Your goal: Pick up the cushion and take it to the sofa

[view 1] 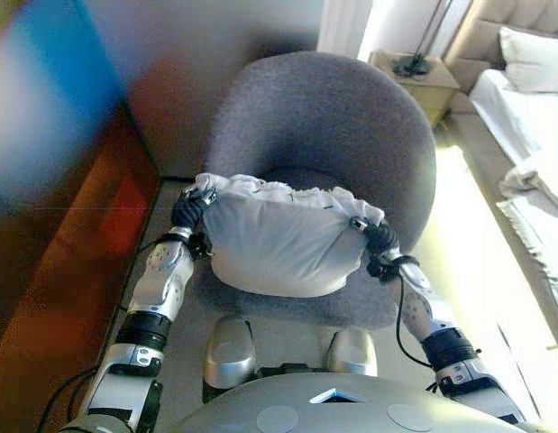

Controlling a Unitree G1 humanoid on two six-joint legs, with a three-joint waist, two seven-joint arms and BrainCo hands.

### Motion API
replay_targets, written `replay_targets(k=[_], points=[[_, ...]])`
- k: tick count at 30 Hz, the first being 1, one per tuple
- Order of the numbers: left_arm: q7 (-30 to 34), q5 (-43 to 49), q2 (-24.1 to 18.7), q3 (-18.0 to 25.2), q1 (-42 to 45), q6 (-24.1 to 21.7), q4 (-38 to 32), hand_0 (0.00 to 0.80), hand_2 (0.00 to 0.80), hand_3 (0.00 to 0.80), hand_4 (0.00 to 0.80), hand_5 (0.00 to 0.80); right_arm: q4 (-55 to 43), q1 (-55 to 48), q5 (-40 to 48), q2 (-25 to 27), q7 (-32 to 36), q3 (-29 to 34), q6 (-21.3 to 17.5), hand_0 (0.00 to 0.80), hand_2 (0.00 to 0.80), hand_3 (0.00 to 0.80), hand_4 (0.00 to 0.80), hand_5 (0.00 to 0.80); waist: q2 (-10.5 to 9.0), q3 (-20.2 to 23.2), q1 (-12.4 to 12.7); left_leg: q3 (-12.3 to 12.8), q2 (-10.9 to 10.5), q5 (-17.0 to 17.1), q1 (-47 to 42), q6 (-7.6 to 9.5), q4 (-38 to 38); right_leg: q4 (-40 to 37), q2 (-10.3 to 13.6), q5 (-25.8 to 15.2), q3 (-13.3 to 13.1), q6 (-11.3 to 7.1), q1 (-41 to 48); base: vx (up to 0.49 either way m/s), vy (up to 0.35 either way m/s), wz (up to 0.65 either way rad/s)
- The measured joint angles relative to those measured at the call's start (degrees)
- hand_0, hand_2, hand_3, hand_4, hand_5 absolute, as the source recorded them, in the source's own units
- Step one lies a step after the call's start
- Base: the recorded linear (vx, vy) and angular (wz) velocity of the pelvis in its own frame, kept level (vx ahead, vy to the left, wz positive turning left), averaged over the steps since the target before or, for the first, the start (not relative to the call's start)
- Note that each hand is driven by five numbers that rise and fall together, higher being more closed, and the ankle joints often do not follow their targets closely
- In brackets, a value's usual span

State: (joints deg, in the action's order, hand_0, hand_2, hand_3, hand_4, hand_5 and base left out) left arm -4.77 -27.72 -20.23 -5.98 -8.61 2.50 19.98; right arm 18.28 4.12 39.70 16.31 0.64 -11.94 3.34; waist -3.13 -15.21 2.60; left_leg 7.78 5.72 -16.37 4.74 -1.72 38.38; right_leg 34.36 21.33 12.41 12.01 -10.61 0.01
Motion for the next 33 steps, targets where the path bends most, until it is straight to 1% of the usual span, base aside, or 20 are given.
replay_targets(k=[2, 4, 8, 11, 15, 17, 21, 25, 30, 33], points=[[-0.24, 0.00, -0.03, 0.00, 0.00, 0.21, 0.03, 0.800, 0.800, 0.800, 0.800, 0.800, 0.04, 0.04, -0.85, 0.06, -0.03, 0.02, 0.71, 0.800, 0.800, 0.800, 0.800, 0.800, -0.46, 0.29, 0.21, 0.07, -0.04, 0.09, -0.64, -0.15, -0.25, -0.16, 0.03, 0.06, -0.13, 0.00, 0.14, 0.184, 0.024, 0.01], [-0.40, 0.00, 0.09, -0.06, 0.01, 0.91, 0.77, 0.800, 0.800, 0.800, 0.800, 0.800, 0.41, -0.02, -1.29, 0.20, -0.03, 0.01, 2.23, 0.800, 0.800, 0.800, 0.800, 0.800, -0.85, 0.53, 0.08, 0.05, 0.00, 0.37, -1.29, -0.06, -0.27, -0.18, -0.02, -0.08, -0.06, 0.09, 0.88, 0.138, 0.025, -0.07], [-1.69, -0.05, 0.56, -0.52, -0.08, 1.29, 2.54, 0.800, 0.800, 0.800, 0.800, 0.800, 0.97, -0.46, -1.49, 0.19, 0.21, -0.02, 4.60, 0.800, 0.800, 0.800, 0.800, 0.800, -2.20, 2.77, -0.12, 0.12, -0.02, 0.39, -1.25, -0.01, -0.25, -0.14, -0.03, -0.08, -0.17, 0.21, 0.92, 0.085, 0.032, -0.03], [-2.97, -0.13, 0.73, -1.40, -0.75, 2.00, 3.92, 0.800, 0.800, 0.800, 0.800, 0.800, 1.86, -0.32, -1.43, 0.26, 0.21, -0.02, 5.70, 0.800, 0.800, 0.800, 0.800, 0.800, -2.62, 3.67, -0.09, 0.14, -0.12, 0.39, -1.25, 0.01, -0.19, -0.03, 0.05, 0.03, -0.09, 0.13, 0.86, 0.051, 0.037, 0.01], [-4.38, -0.53, 1.07, -2.72, -3.02, 2.25, 6.94, 0.800, 0.800, 0.800, 0.800, 0.800, 2.41, 0.33, -1.42, 0.52, -0.04, -0.02, 6.26, 0.800, 0.800, 0.800, 0.800, 0.800, -2.57, 3.86, -0.08, 0.07, -0.49, 0.25, -0.98, 0.09, 0.69, 1.67, 0.74, 0.66, -0.18, 0.06, 0.20, 0.014, 0.043, 0.03], [-4.63, -0.61, 1.24, -3.42, -3.50, 2.23, 7.86, 0.800, 0.800, 0.800, 0.800, 0.800, 2.48, 0.35, -1.42, 0.82, -0.52, -0.01, 6.59, 0.800, 0.800, 0.800, 0.800, 0.800, -2.14, 4.57, -0.20, 0.03, -0.63, 0.24, 0.14, 0.10, 1.08, 2.26, 0.93, 0.89, -0.43, -0.10, -0.85, -0.023, 0.039, 0.00], [-5.72, -0.82, 1.36, -6.17, -4.44, 1.94, 8.34, 0.800, 0.800, 0.800, 0.800, 0.800, 2.62, 0.37, -1.42, 2.51, -1.61, -0.01, 6.77, 0.800, 0.800, 0.800, 0.800, 0.800, -1.56, 5.34, -0.18, -0.09, -0.63, 0.26, 2.09, 0.12, 2.25, 3.42, 1.19, 0.94, -0.66, -0.19, -2.87, -0.025, 0.021, 0.02], [-7.44, -1.32, 1.96, -6.40, -5.12, 1.61, 8.46, 0.800, 0.800, 0.800, 0.800, 0.800, 2.73, 1.25, -1.81, 2.86, -2.12, 0.00, 7.15, 0.800, 0.800, 0.800, 0.800, 0.800, -1.60, 5.42, -0.30, -0.05, -0.36, 0.27, 3.39, 0.14, 3.10, 4.27, 1.17, 0.79, -1.15, 0.00, -4.88, -0.003, -0.017, -0.05], [-9.48, -2.91, 2.00, -6.44, -6.97, 1.52, 9.76, 0.800, 0.800, 0.800, 0.800, 0.800, 5.32, 5.56, -4.49, 2.85, -1.92, -0.23, 8.44, 0.800, 0.800, 0.800, 0.800, 0.800, -1.61, 5.44, -0.40, 0.14, 0.35, 0.25, 4.84, 0.17, 4.44, 5.50, 0.73, 0.65, -2.06, 0.25, -6.93, 0.024, -0.033, -0.08], [-9.87, -2.91, 1.32, -6.42, -7.19, 1.41, 9.85, 0.800, 0.800, 0.800, 0.800, 0.800, 5.52, 6.67, -4.81, 2.85, -1.43, -0.73, 9.20, 0.800, 0.800, 0.800, 0.800, 0.800, -1.60, 5.41, -0.30, 1.06, 0.82, 0.25, 5.12, 0.16, 4.59, 5.86, 0.67, 0.39, -2.62, 0.58, -8.16, 0.004, -0.004, -0.17]])
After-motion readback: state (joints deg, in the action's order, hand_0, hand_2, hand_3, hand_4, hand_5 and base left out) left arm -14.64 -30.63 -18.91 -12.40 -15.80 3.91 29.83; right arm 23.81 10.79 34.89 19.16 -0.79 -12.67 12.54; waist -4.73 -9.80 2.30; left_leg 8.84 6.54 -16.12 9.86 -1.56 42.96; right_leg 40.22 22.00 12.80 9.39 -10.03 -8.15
